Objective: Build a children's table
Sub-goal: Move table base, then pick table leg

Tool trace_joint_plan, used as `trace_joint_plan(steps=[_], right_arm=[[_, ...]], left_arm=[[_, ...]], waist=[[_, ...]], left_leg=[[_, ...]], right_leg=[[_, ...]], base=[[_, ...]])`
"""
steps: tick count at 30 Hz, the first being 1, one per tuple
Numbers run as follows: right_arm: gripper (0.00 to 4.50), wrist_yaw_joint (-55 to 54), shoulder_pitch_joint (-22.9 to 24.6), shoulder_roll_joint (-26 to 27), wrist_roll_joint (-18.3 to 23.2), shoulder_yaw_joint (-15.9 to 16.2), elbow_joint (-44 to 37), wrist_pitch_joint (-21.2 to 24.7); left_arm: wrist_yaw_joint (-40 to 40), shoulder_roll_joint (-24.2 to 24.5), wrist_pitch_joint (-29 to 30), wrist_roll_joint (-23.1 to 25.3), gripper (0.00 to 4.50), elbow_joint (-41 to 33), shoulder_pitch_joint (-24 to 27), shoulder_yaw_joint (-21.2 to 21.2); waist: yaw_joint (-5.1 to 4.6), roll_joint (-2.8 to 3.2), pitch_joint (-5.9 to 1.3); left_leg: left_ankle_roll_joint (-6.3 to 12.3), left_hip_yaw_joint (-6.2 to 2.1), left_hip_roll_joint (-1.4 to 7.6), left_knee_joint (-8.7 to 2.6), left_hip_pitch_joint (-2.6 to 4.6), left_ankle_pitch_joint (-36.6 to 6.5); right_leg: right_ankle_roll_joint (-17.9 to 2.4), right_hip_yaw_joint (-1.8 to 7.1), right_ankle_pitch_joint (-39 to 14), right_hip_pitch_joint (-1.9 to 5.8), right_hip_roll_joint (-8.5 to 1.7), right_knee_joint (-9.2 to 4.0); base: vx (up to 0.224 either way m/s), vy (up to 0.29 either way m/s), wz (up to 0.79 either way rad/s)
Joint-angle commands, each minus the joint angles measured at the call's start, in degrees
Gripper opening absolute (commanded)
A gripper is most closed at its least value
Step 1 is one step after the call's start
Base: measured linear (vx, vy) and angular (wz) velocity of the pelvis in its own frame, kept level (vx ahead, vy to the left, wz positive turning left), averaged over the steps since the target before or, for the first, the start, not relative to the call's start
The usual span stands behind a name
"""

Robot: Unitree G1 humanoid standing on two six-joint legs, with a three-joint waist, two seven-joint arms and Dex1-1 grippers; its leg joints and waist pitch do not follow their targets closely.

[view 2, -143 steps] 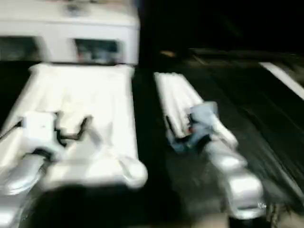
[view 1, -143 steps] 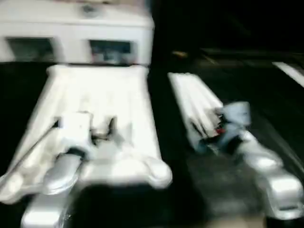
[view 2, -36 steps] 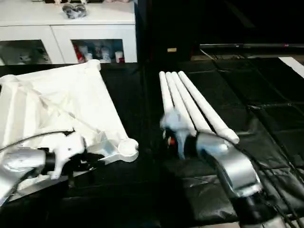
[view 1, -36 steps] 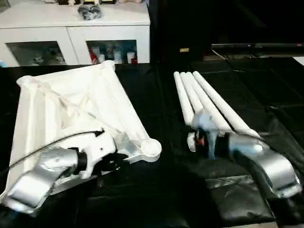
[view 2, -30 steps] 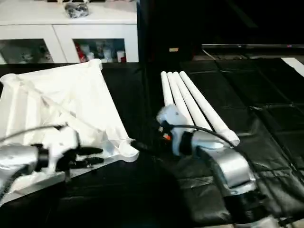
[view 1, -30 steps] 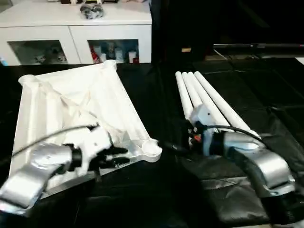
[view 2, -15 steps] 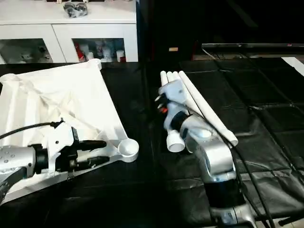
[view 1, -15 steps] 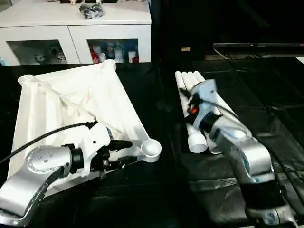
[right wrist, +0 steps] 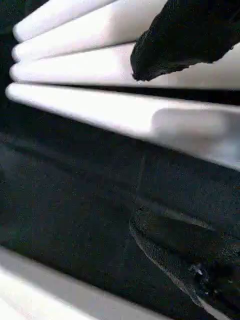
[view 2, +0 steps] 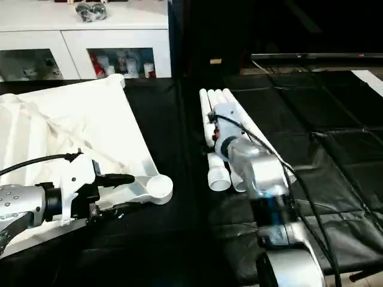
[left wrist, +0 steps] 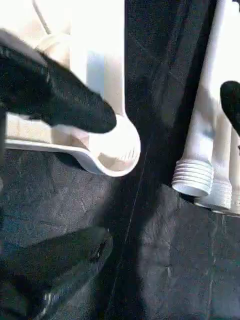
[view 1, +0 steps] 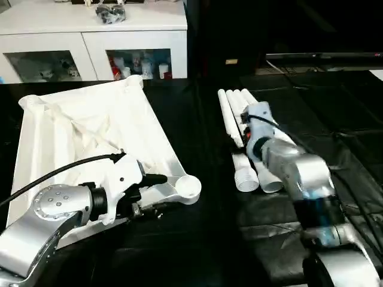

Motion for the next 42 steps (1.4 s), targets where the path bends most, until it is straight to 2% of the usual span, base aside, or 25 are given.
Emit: trace_joint_plan(steps=[1, 6, 9, 16, 20, 22, 23, 28, 35, 42], right_arm=[[4.50, -0.50, -0.90, 0.36, -0.39, -0.39, 1.59, 0.89], [4.50, -0.66, -1.19, 1.24, -0.32, -0.72, 3.29, 1.88], [4.50, -0.47, -1.37, 1.22, -0.33, -0.36, 3.90, 3.55], [4.50, -2.14, -1.99, 1.31, -0.43, -1.41, 5.38, 5.63], [4.50, -1.16, -2.30, 1.64, 0.34, -1.81, 6.58, 7.78], [4.50, -1.04, -2.31, 1.65, 0.40, -1.77, 6.66, 8.10], [4.50, -0.63, -2.36, 1.78, 0.96, -1.85, 7.11, 8.91], [4.50, 0.45, -2.50, 2.03, 1.83, -2.00, 7.91, 10.25], [3.86, 2.03, -2.92, 1.92, 2.41, -2.72, 9.97, 11.13], [3.22, 1.56, -3.45, 1.86, 3.06, -3.97, 11.45, 11.04]], left_arm=[[0.57, 0.52, 0.83, -0.18, 3.75, -1.18, 0.30, 0.32], [0.68, 0.76, 1.17, -0.28, 4.33, -1.66, 0.57, 0.14], [0.77, 0.87, 1.36, -0.30, 4.47, -1.93, 0.58, 0.06], [0.62, 1.01, 1.60, -0.56, 4.47, -2.00, 0.34, 0.04], [0.61, 1.00, 1.74, -0.52, 4.47, -1.88, 0.08, -0.19], [0.64, 0.99, 1.76, -0.49, 4.47, -1.88, 0.04, -0.22], [0.75, 0.93, 1.88, -0.50, 4.47, -1.93, -0.07, -0.26], [0.91, 0.82, 1.83, -0.50, 4.47, -1.98, 0.04, -0.24], [0.91, 0.67, 1.92, -0.28, 4.50, -1.92, 0.02, -0.67], [0.97, 0.56, 1.86, -0.22, 4.50, -1.70, -0.27, -0.70]], waist=[[0.07, 0.28, -3.25], [0.15, 0.35, -3.30], [0.19, 0.48, -3.26], [0.20, 0.50, -3.34], [0.19, 0.32, -3.34], [0.23, 0.42, -3.34], [0.23, 0.22, -3.37], [0.25, 0.32, -3.35], [0.27, 0.11, -3.39], [0.26, 0.15, -3.38]], left_leg=[[-2.41, -0.11, 1.69, -4.70, -0.21, -4.00], [-2.39, -0.11, 1.68, -4.67, -0.25, -3.84], [-2.60, -0.17, 1.67, -4.72, -0.26, -4.12], [-3.09, -0.15, 1.65, -4.68, -0.18, -3.99], [-2.83, -0.13, 1.62, -4.65, -0.28, -3.66], [-2.80, -0.14, 1.66, -4.65, -0.22, -3.60], [-2.72, -0.11, 1.67, -4.63, -0.24, -3.30], [-2.60, -0.11, 1.70, -4.64, -0.22, -3.49], [-2.40, -0.07, 1.69, -4.57, -0.28, -2.80], [-2.48, -0.08, 1.73, -4.61, -0.21, -3.38]], right_leg=[[-11.90, 2.22, -5.12, 2.98, -3.19, -3.35], [-11.98, 2.20, -4.35, 3.00, -3.17, -3.32], [-11.98, 2.17, -4.59, 3.04, -3.17, -3.31], [-11.94, 2.14, -4.19, 3.02, -3.16, -3.24], [-12.02, 2.14, -3.61, 3.12, -3.13, -3.21], [-12.05, 2.15, -3.69, 3.06, -3.17, -3.21], [-12.12, 2.16, -3.49, 3.12, -3.18, -3.15], [-12.37, 2.15, -3.90, 3.03, -3.23, -3.20], [-12.39, 2.16, -3.52, 3.13, -3.25, -3.16], [-12.43, 2.12, -4.54, 3.06, -3.30, -3.23]], base=[[0.000, 0.000, 0.00], [0.000, 0.000, 0.00], [0.000, 0.000, 0.00], [0.000, 0.000, 0.00], [0.000, 0.000, 0.00], [0.000, 0.000, 0.00], [0.000, 0.000, 0.00], [0.000, 0.000, 0.00], [0.000, 0.000, 0.00], [0.000, 0.000, 0.00]])
